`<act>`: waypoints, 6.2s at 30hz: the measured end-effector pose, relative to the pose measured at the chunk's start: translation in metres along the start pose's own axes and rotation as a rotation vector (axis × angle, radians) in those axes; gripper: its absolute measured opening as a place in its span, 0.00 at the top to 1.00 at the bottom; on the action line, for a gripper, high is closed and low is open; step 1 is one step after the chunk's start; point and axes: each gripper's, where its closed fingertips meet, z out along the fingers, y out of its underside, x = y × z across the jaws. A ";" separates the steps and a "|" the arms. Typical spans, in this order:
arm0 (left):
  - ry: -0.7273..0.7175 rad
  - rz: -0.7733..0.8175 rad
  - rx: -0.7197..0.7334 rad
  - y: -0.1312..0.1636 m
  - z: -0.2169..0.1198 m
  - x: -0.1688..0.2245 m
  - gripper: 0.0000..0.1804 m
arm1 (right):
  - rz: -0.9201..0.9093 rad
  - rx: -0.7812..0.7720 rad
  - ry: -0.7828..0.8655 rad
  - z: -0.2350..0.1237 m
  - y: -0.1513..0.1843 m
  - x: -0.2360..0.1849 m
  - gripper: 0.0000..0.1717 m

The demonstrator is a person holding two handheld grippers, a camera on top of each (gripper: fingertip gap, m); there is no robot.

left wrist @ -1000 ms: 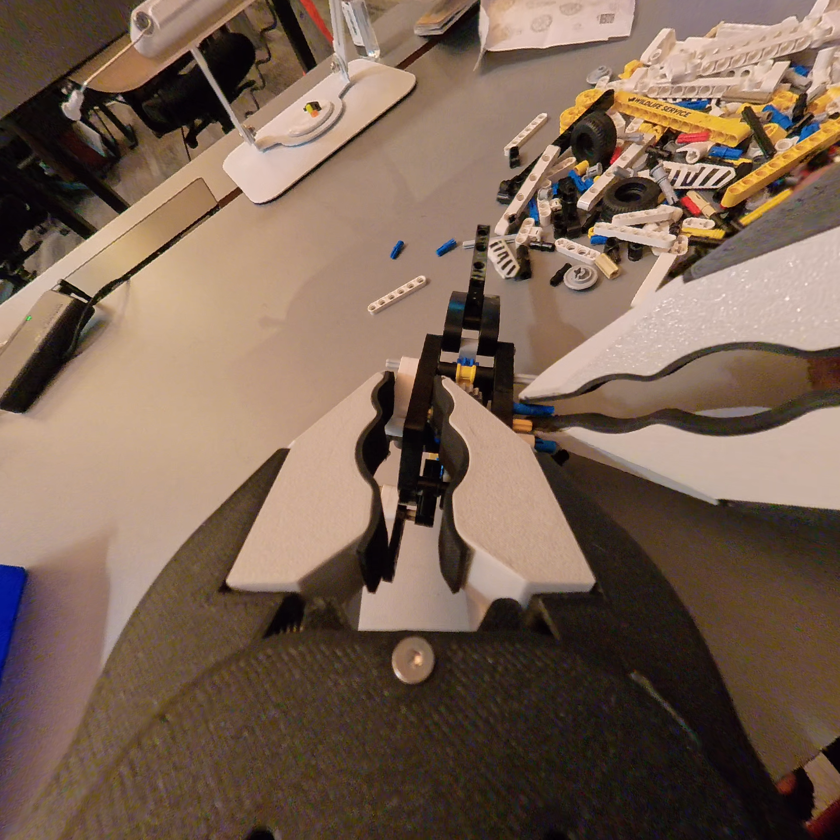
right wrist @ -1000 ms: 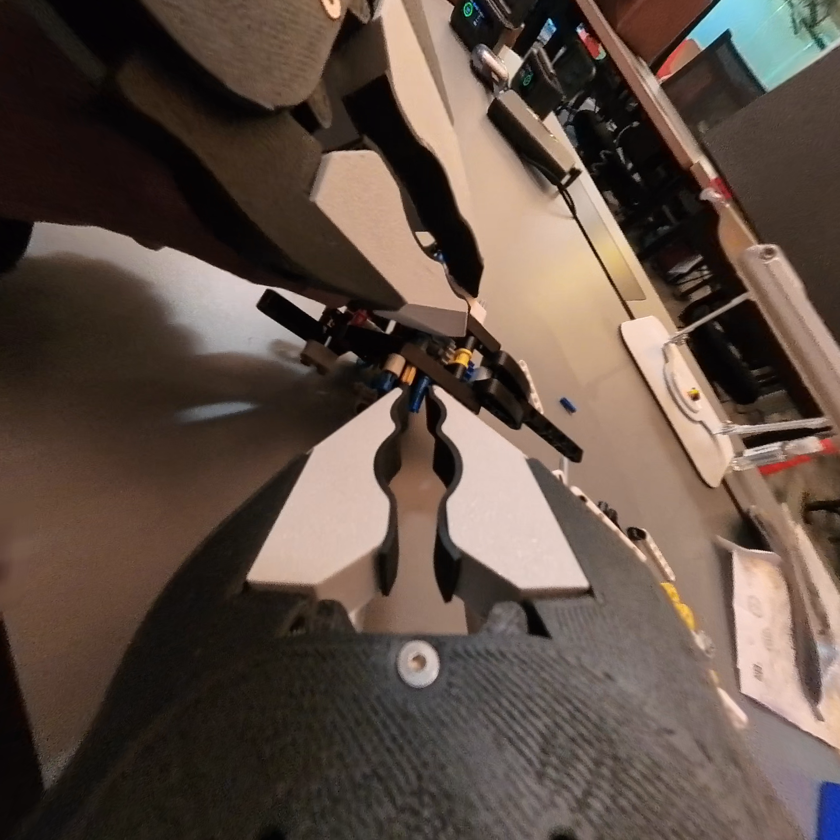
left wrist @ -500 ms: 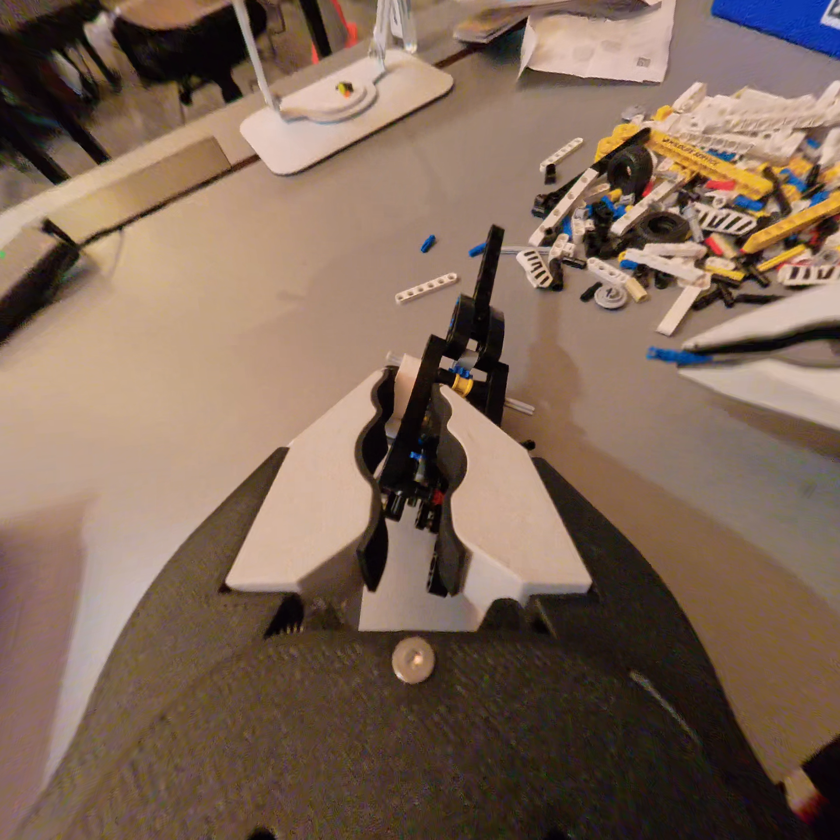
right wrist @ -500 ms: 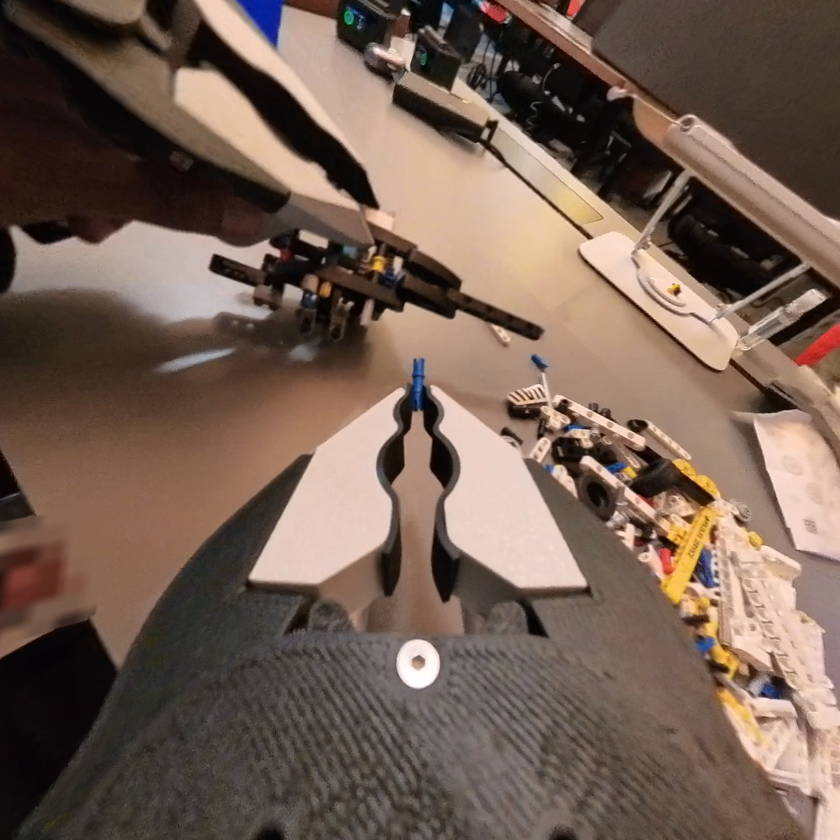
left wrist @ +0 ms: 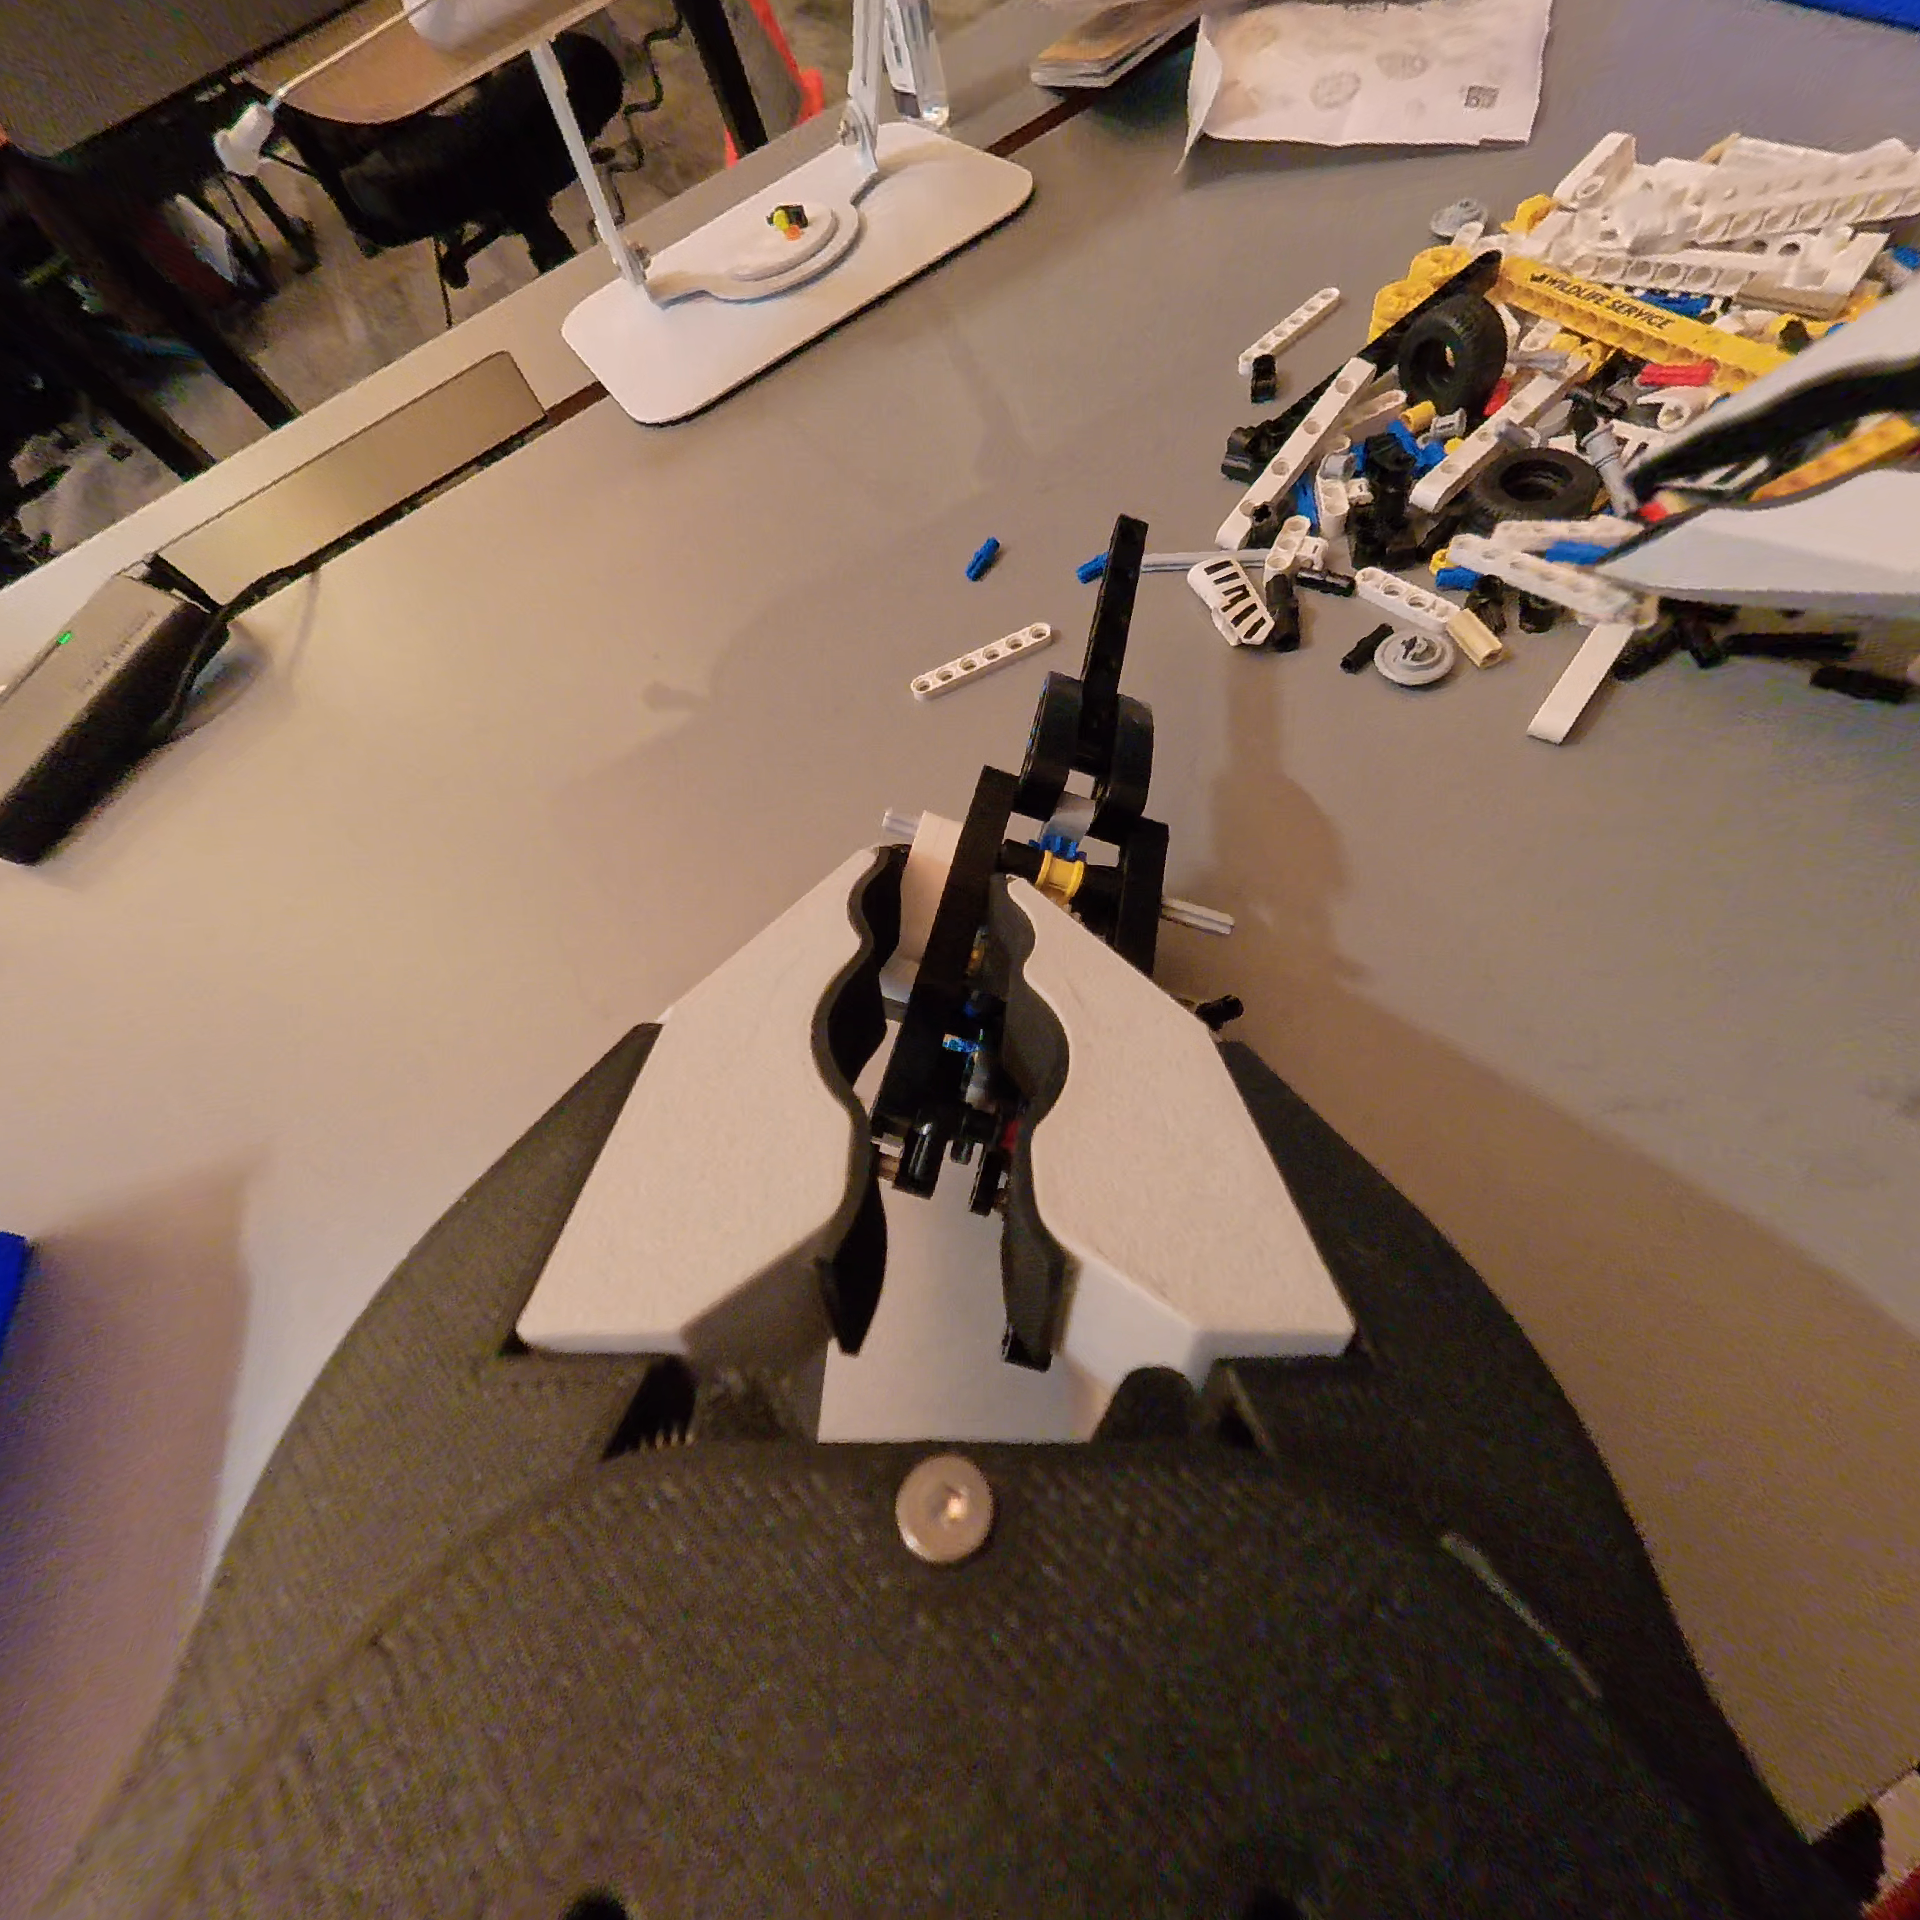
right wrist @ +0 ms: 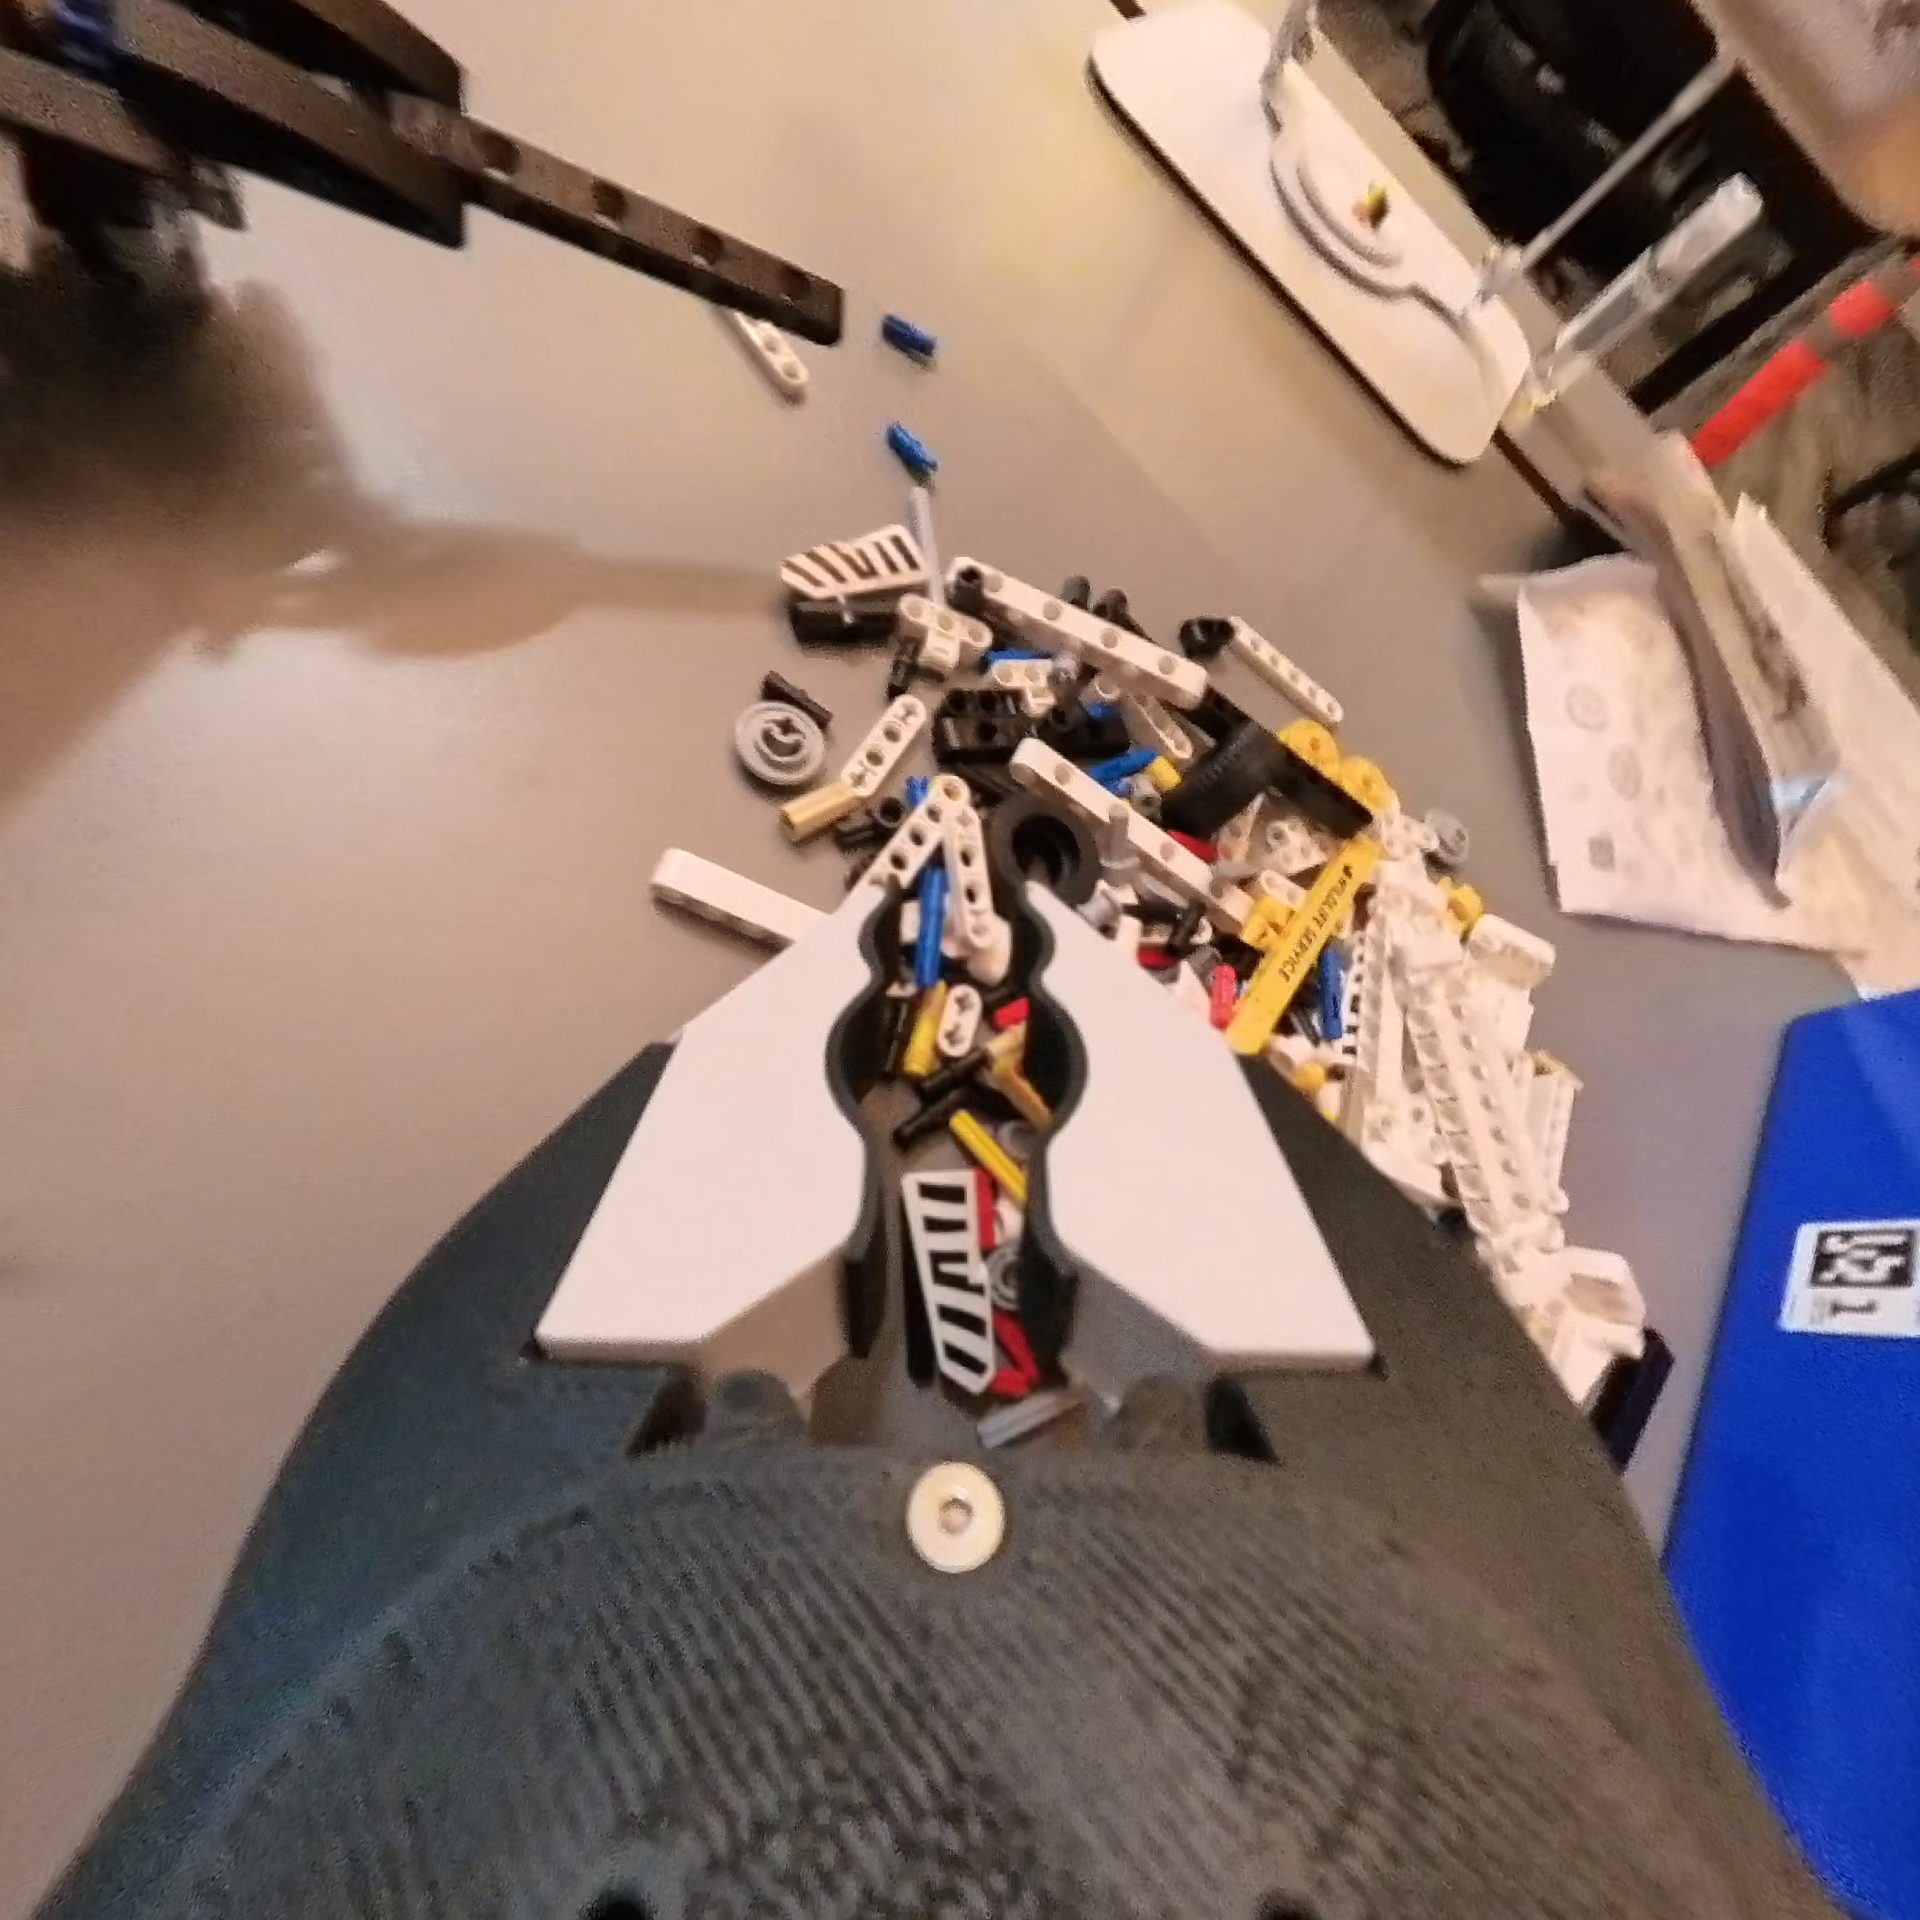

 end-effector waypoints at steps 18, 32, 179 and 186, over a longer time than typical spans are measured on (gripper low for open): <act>-0.046 0.019 -0.032 0.002 -0.001 -0.008 0.91 | 0.060 0.401 -0.386 -0.031 -0.106 -0.134 0.93; -0.043 0.012 -0.022 0.003 -0.002 -0.011 0.91 | 0.056 0.313 -0.429 -0.010 -0.109 -0.147 0.99; 0.891 -0.732 0.307 -0.072 -0.042 0.111 0.99 | 0.281 0.237 0.115 -0.044 0.003 0.081 0.82; 0.850 -0.505 0.174 -0.103 0.027 0.150 0.98 | 0.381 0.392 0.186 -0.070 0.019 0.101 0.87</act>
